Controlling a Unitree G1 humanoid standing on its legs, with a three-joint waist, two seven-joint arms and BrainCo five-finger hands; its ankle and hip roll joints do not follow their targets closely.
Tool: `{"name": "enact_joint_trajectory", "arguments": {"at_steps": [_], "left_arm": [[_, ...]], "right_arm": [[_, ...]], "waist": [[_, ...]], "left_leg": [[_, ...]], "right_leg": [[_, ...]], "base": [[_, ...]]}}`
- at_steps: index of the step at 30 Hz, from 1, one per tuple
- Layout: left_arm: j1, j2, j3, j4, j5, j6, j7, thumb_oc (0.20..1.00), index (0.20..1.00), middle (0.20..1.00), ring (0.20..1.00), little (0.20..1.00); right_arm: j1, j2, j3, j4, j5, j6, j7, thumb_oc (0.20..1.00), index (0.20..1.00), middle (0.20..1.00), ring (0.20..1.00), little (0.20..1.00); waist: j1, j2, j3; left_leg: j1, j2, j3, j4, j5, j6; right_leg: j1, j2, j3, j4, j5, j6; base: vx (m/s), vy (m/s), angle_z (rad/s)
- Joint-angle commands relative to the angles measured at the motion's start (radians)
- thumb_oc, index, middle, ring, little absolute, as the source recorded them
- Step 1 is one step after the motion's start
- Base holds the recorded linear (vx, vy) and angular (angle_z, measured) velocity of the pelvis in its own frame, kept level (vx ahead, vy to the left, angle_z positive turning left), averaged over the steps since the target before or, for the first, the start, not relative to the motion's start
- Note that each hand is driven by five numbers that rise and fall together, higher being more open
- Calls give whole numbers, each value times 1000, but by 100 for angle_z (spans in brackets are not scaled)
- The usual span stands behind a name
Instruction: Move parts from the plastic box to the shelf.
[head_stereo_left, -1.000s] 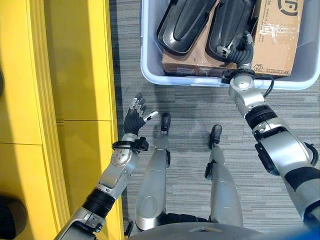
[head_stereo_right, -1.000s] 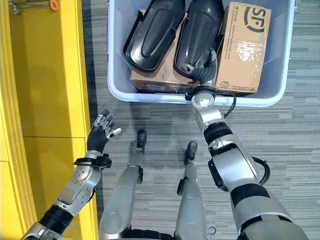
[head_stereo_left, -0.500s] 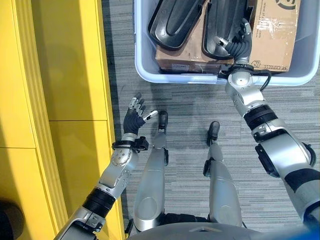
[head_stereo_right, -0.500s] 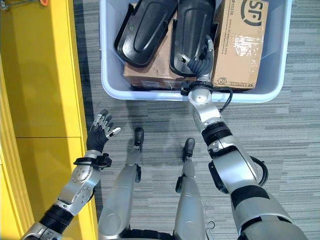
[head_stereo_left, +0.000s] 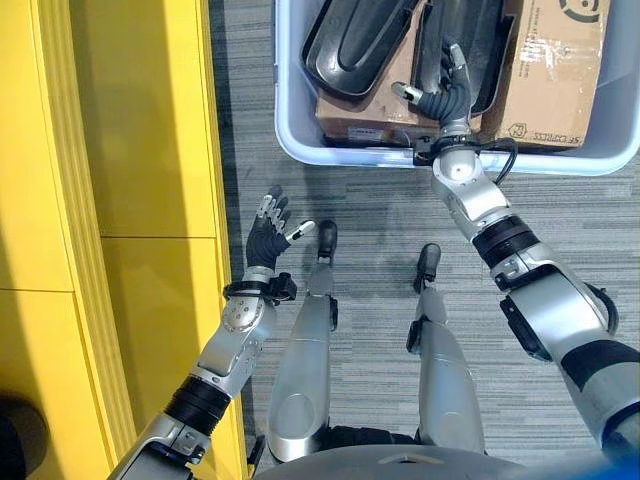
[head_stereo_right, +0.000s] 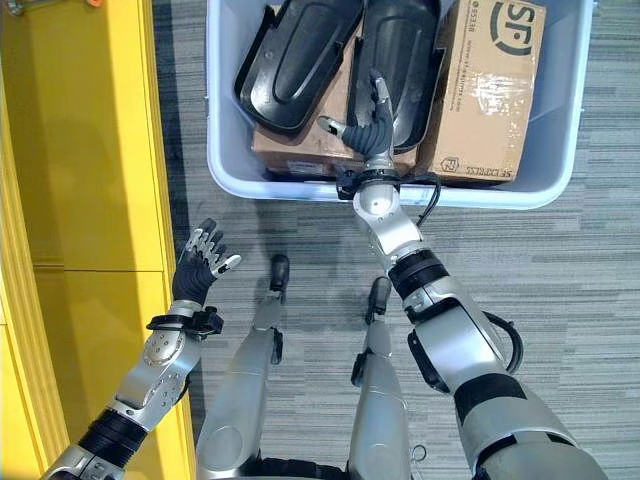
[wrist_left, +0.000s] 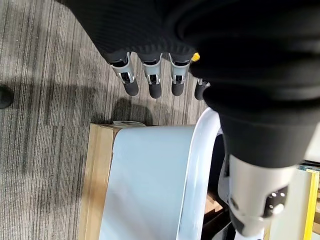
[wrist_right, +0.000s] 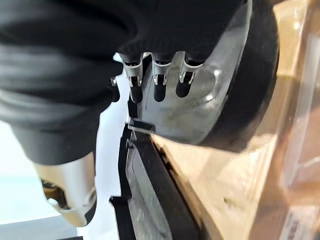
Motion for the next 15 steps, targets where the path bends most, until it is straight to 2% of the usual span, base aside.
{"name": "enact_joint_trajectory", "arguments": {"at_steps": [1, 15], "left_arm": [[25, 47, -14, -72, 3, -47, -4, 1000, 1000, 1000, 1000, 1000], [26, 55, -15, -78, 2, -55, -2, 1000, 1000, 1000, 1000, 1000]], "right_arm": [[-19, -20, -19, -79, -53, -23, 9, 1000, 1000, 1000, 1000, 1000], [-72, 17, 6, 30, -33, -13, 29, 1000, 1000, 1000, 1000, 1000]], "waist": [[19, 4, 6], [59, 17, 6]], "left_leg": [[-22, -6, 8, 94, -84, 2], [-53, -21, -21, 110, -91, 6]], "right_leg": [[37, -68, 3, 159, -138, 38], [43, -74, -22, 160, -149, 41]], "base": [[6, 1, 7], [6, -1, 6]]}}
